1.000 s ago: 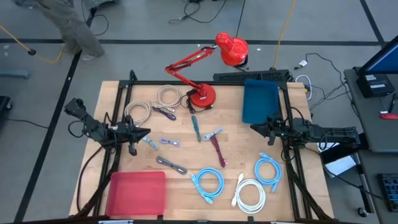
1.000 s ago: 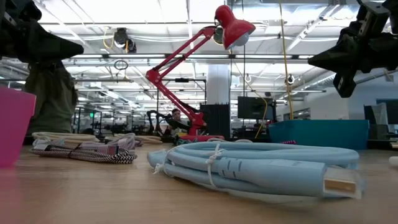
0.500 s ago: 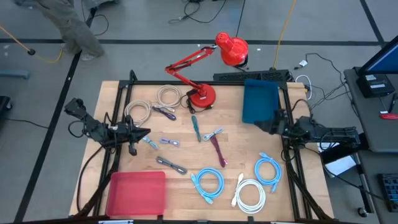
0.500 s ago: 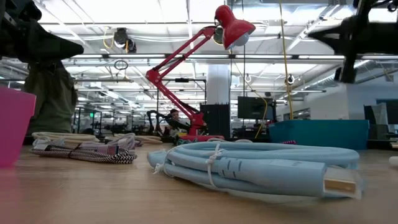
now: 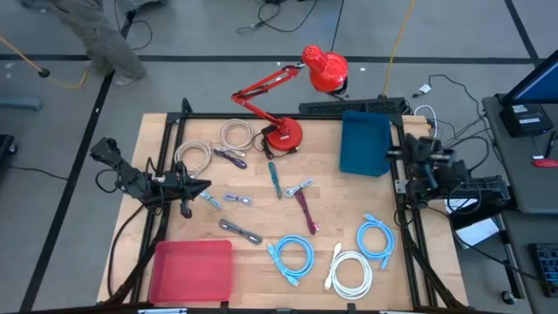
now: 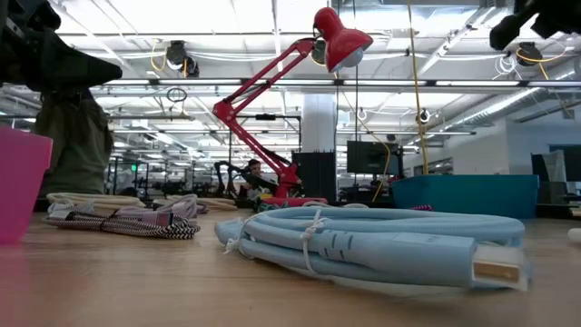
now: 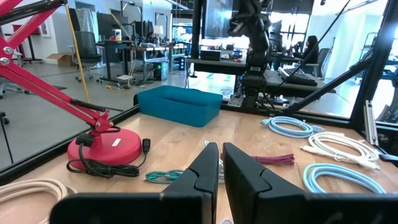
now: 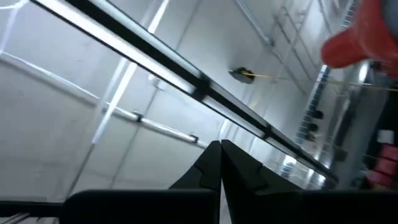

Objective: Sort cables
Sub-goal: Put the top gray usb cable into the blue bin

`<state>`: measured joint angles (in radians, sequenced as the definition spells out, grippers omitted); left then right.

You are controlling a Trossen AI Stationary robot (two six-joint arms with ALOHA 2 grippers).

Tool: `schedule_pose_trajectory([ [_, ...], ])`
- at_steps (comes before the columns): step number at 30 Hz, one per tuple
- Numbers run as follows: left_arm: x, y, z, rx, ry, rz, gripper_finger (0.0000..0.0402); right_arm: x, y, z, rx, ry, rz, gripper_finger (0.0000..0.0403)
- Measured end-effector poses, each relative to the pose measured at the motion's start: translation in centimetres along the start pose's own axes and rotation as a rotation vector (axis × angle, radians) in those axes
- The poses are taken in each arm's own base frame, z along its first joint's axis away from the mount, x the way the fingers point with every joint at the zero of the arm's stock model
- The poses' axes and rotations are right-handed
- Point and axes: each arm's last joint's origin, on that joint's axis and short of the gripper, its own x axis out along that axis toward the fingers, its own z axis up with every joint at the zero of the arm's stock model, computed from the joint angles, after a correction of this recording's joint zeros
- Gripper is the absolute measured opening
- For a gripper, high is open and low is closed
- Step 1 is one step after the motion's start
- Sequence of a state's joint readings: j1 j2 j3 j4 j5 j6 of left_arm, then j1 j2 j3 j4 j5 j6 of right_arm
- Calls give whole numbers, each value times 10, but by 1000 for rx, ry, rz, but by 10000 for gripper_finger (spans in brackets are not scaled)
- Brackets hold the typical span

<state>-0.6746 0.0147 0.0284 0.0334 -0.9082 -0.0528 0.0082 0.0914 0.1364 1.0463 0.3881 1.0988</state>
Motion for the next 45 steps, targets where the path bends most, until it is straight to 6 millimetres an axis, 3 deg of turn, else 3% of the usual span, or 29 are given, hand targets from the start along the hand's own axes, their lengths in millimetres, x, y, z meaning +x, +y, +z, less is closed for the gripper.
schedule_pose_trajectory([
  [4,0,0,-1,25,4,6,26,0,4,1,-83,3,51,0],
  [7,0,3,-2,249,22,101,26,0,4,1,-161,-1,44,0],
  [17,-5,17,3,562,149,621,26,0,-2,2,-444,-61,-66,0],
  [26,-1,15,7,754,142,478,26,2,-10,-3,-507,-21,-107,0],
  [30,0,16,8,732,133,488,26,4,-15,-6,-521,-2,-134,0],
  [34,3,12,22,540,-78,283,26,5,-20,-10,-530,21,-163,0],
  [36,2,13,37,335,-241,220,26,6,-23,-11,-528,18,-189,0],
  [38,-4,20,55,-67,-446,190,26,7,-25,-12,-534,10,-209,0],
  [41,-21,39,75,-899,-742,165,26,7,-28,-13,-542,-10,-240,0],
  [42,-25,45,77,-1083,-807,193,26,8,-29,-13,-546,-10,-249,0],
  [43,-29,49,78,-1213,-854,237,26,8,-30,-14,-549,-7,-254,0],
  [45,-33,54,79,-1272,-900,288,26,8,-31,-14,-549,-7,-253,0],
])
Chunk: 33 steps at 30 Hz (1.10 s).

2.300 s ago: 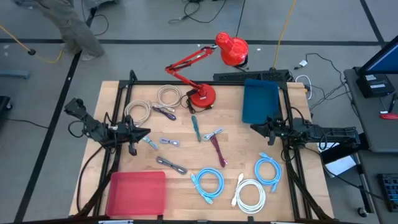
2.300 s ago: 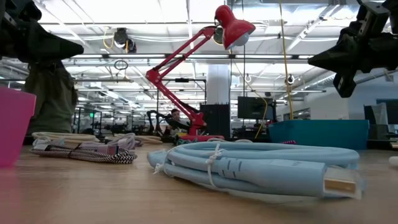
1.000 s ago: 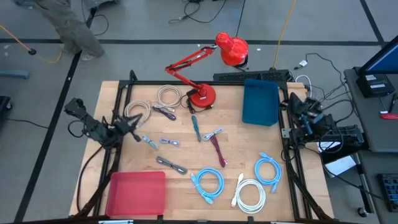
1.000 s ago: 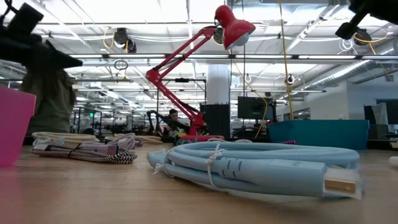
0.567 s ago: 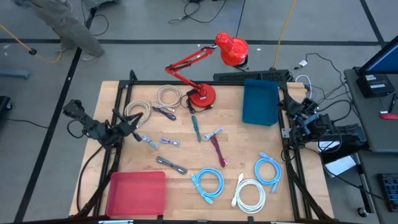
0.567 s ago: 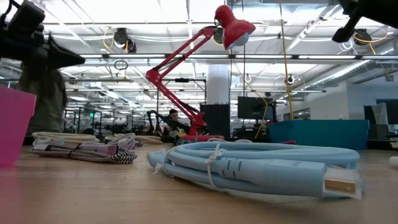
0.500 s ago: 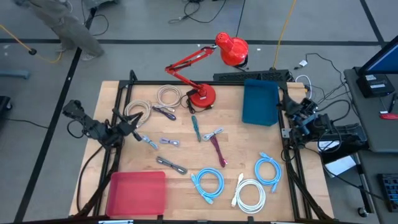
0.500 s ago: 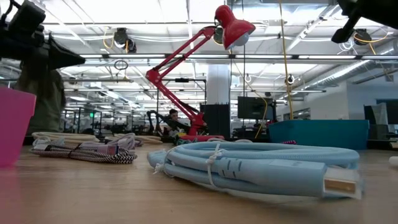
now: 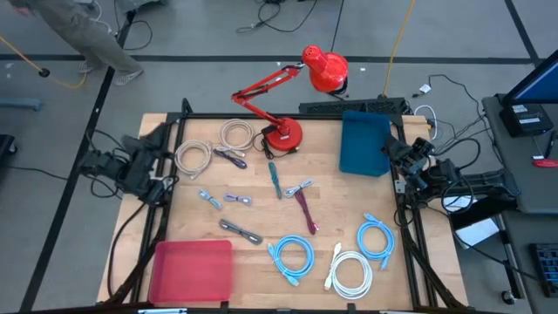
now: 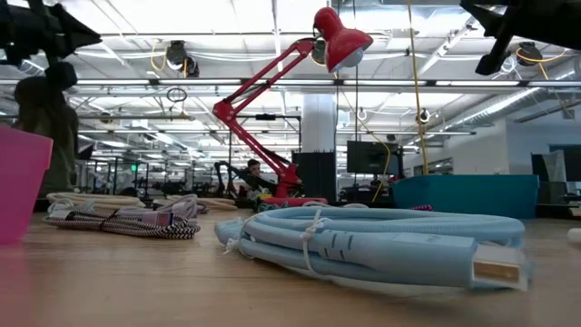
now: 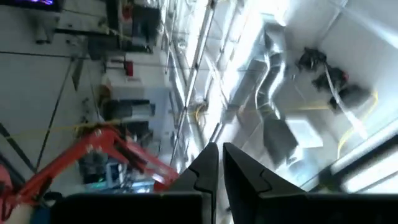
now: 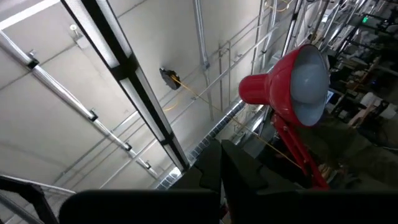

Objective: Sort cables
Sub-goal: Put the top gray usb cable into the blue bin

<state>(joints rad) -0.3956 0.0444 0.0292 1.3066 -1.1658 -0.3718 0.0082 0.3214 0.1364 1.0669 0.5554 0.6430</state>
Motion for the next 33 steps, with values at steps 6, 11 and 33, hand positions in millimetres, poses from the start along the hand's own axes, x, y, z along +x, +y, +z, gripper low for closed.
schedule_pose_trajectory([
  [6,2,-3,2,243,-32,-1,26,2,2,0,19,-22,22,0],
  [11,2,-4,2,184,-30,-10,26,2,2,0,21,-24,25,0],
  [33,57,-127,-41,1046,446,98,26,2,2,0,19,-20,24,0],
])
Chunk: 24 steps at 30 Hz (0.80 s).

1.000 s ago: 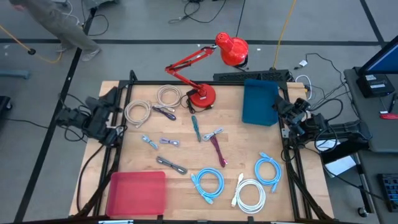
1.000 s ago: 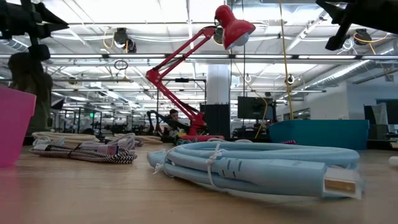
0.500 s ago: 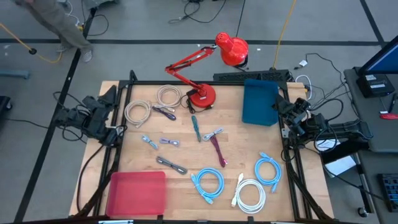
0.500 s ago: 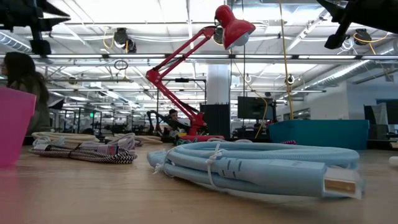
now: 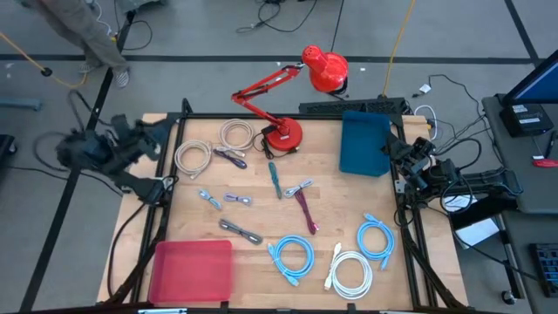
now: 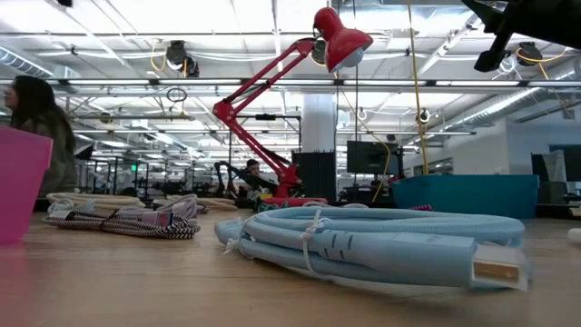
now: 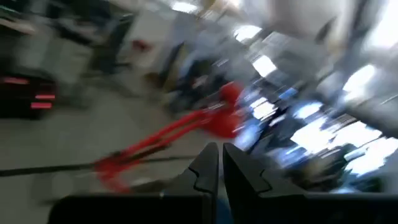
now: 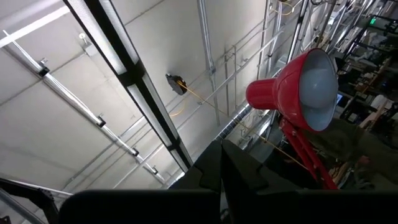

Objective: Sort cables
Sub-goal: Put the top gray usb cable into the blue bin

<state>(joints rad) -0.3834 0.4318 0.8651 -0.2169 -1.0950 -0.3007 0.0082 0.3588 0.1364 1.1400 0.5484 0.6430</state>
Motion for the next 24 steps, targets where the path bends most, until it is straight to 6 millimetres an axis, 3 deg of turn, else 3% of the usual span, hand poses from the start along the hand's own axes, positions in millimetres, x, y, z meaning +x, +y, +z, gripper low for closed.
schedule_pose_trajectory([
  [5,14,-22,21,102,53,210,26,0,0,0,0,1,2,0],
  [8,32,-36,21,141,109,262,26,0,0,0,2,2,2,0],
  [12,70,-47,6,241,329,316,26,0,0,0,3,2,2,0],
  [16,117,-45,-20,270,675,332,26,0,0,0,32,2,2,0],
  [19,148,-47,-38,259,854,124,26,0,0,0,59,4,4,0],
  [22,165,-63,-37,196,837,-223,26,0,1,0,76,16,21,0],
  [24,169,-69,-37,159,819,-310,26,0,1,0,78,17,22,0],
])
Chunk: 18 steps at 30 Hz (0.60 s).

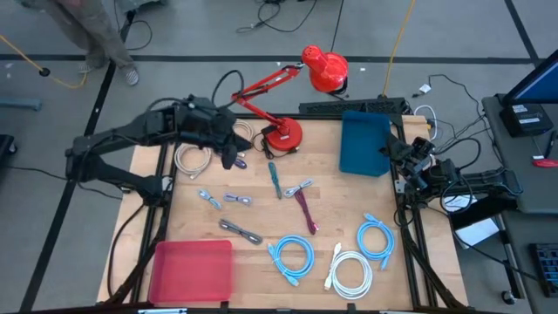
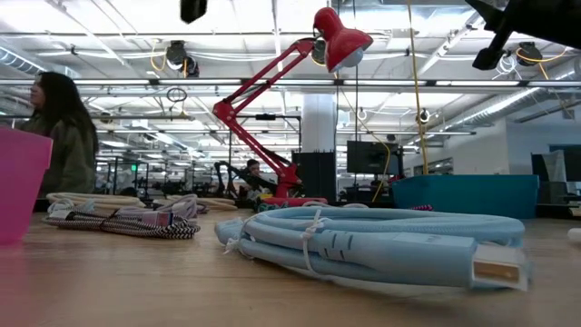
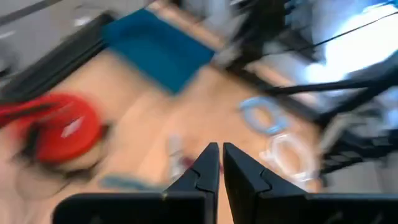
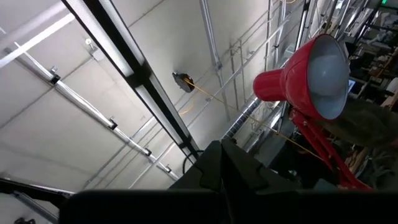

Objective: Sort cables
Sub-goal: Put the top gray usb cable into the blue bin

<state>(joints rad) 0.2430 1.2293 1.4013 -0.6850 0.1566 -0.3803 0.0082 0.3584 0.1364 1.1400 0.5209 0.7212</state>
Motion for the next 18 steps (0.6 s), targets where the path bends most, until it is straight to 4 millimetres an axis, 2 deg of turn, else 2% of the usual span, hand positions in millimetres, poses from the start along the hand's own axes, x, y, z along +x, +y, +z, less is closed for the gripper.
schedule_pose_trajectory([
  [2,-2,6,-8,-66,54,120,26,0,0,0,9,1,2,0],
  [4,-13,18,-23,-172,111,406,26,0,1,-1,26,19,21,0],
  [7,-36,36,-46,-445,105,885,26,0,2,-2,30,57,64,0],
  [9,-48,43,-55,-569,72,1052,26,0,2,-2,61,74,82,0],
  [11,-49,49,-60,-641,56,1112,26,0,3,-2,87,90,97,0],
  [13,-39,62,-67,-714,86,1112,26,0,3,-3,88,92,96,0],
  [15,-20,79,-80,-774,131,1071,26,0,3,-3,75,93,94,0],
  [18,11,107,-113,-897,173,1001,26,0,3,-3,70,92,94,0],
])
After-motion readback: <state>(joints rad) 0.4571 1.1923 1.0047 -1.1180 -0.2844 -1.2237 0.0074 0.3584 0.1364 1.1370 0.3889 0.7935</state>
